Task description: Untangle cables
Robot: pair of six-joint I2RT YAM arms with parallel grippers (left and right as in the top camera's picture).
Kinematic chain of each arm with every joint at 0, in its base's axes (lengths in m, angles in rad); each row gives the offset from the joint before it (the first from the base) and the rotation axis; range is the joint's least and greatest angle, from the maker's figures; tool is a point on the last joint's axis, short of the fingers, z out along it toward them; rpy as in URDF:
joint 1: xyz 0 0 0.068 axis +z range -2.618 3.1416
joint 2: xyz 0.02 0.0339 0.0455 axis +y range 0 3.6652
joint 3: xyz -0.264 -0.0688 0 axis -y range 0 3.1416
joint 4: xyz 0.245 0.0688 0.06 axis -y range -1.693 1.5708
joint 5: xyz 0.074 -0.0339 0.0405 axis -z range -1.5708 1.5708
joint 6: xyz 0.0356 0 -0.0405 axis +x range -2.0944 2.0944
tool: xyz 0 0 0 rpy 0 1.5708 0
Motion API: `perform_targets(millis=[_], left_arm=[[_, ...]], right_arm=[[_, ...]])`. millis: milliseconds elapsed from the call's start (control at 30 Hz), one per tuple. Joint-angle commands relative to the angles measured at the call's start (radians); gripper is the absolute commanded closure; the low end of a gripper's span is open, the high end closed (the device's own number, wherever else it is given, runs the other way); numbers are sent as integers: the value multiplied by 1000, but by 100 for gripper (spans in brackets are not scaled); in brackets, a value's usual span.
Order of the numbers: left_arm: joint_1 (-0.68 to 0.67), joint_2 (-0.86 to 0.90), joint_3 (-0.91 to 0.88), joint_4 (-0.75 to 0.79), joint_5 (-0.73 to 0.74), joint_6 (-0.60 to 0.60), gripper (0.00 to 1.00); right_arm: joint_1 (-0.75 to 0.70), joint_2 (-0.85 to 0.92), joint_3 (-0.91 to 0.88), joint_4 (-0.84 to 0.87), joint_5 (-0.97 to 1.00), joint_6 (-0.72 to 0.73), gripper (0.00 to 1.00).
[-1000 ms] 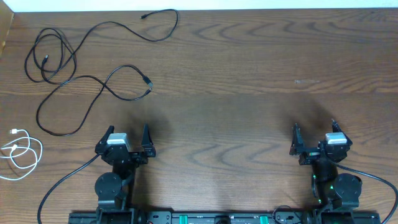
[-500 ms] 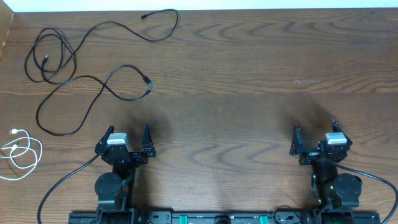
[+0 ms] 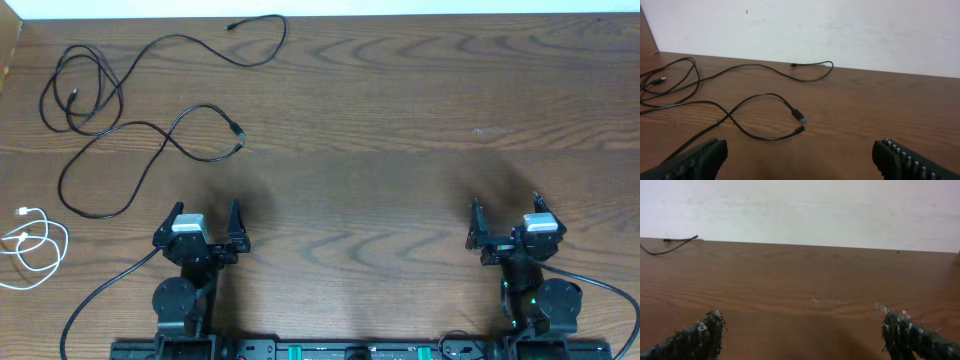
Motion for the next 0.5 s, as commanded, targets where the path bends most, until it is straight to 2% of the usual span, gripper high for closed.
perform_targets(millis=[0, 467], left_arm=[[5, -6, -15, -38, -4, -5, 2], [5, -6, -15, -38, -4, -5, 2]], right_arm=[[-4, -6, -1, -5, 4, -12, 1], [-4, -6, -1, -5, 4, -12, 1]])
